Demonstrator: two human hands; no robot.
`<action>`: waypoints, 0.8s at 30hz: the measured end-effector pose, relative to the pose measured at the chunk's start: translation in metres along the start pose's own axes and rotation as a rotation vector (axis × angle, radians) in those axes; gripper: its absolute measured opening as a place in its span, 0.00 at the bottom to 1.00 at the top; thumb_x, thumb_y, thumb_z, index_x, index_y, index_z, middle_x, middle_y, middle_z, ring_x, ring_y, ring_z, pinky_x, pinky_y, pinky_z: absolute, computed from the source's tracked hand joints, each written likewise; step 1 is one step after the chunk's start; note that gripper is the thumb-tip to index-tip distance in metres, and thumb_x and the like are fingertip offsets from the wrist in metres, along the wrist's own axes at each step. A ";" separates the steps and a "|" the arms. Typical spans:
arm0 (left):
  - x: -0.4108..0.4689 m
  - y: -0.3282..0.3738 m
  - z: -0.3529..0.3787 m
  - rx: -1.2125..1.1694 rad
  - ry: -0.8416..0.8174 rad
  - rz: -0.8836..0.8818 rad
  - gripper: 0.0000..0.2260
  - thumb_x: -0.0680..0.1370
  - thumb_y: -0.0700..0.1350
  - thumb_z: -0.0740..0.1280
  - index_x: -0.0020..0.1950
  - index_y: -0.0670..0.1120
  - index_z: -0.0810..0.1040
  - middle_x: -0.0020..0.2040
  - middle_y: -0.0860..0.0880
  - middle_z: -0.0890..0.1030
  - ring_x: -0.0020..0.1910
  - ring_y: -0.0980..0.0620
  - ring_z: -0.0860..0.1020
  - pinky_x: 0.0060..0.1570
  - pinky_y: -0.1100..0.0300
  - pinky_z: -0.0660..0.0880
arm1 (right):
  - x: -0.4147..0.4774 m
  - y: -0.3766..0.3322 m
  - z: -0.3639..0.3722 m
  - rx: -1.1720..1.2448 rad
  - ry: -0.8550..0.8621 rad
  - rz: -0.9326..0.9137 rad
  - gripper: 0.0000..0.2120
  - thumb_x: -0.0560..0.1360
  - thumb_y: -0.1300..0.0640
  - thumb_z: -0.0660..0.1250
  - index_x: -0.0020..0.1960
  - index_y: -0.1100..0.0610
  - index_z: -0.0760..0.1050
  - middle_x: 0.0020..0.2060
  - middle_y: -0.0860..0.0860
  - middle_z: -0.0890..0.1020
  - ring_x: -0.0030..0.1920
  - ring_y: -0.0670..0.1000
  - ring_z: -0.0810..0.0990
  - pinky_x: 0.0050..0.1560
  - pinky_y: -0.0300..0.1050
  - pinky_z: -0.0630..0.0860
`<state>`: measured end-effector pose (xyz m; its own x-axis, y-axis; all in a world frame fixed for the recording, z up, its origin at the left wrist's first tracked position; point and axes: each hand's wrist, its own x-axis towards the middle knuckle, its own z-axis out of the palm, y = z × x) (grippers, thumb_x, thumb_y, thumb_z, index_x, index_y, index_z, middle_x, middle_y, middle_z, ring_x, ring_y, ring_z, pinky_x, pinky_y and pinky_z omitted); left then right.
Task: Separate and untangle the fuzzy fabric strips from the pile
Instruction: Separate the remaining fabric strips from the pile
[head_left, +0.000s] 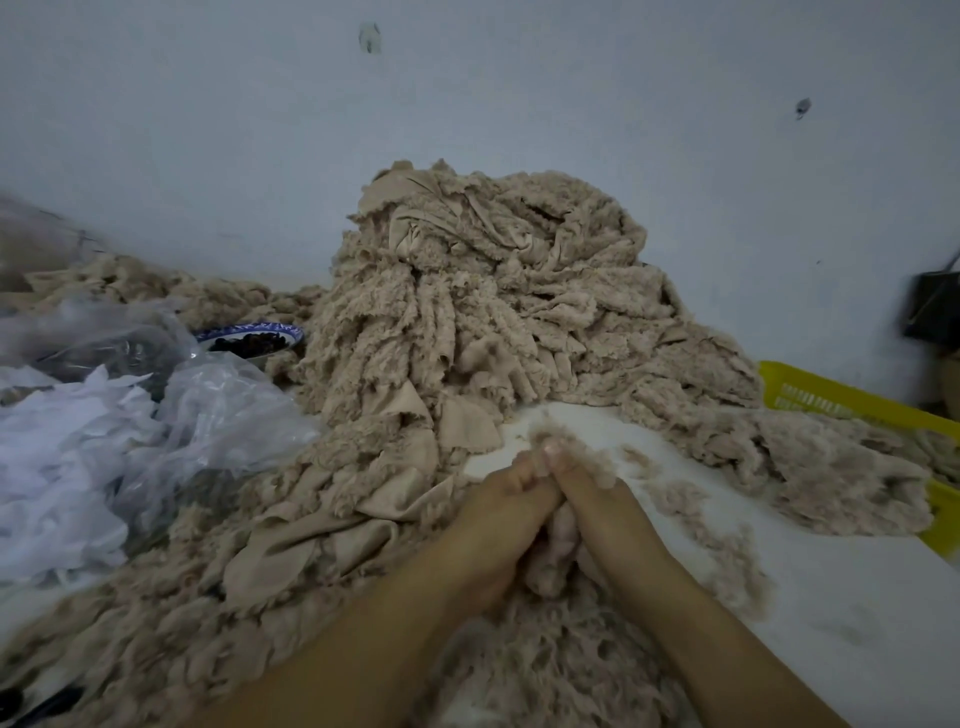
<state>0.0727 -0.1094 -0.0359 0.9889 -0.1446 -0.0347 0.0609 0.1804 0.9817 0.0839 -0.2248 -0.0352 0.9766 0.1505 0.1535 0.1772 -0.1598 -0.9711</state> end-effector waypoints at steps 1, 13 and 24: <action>-0.001 -0.001 0.003 0.016 0.018 0.009 0.16 0.83 0.48 0.63 0.54 0.34 0.79 0.46 0.28 0.80 0.44 0.35 0.77 0.45 0.47 0.74 | 0.000 0.002 -0.001 -0.002 0.007 0.003 0.28 0.71 0.30 0.59 0.27 0.49 0.82 0.23 0.54 0.81 0.29 0.50 0.83 0.30 0.33 0.76; 0.003 0.013 -0.017 -0.346 0.050 -0.007 0.14 0.71 0.45 0.74 0.55 0.42 0.82 0.53 0.41 0.85 0.51 0.45 0.85 0.42 0.57 0.82 | 0.003 -0.001 -0.013 0.046 0.118 -0.134 0.14 0.80 0.43 0.59 0.44 0.43 0.80 0.40 0.29 0.82 0.43 0.30 0.79 0.37 0.22 0.71; 0.005 0.019 -0.023 -0.399 0.184 0.005 0.10 0.76 0.51 0.71 0.40 0.47 0.87 0.42 0.43 0.86 0.40 0.47 0.85 0.35 0.57 0.81 | -0.001 0.005 0.000 -0.276 -0.143 -0.176 0.22 0.72 0.28 0.54 0.52 0.43 0.72 0.50 0.51 0.81 0.50 0.49 0.79 0.52 0.44 0.77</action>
<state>0.0820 -0.0846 -0.0215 0.9948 0.0265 -0.0981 0.0676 0.5478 0.8339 0.0836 -0.2257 -0.0401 0.9046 0.3312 0.2683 0.3869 -0.3740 -0.8429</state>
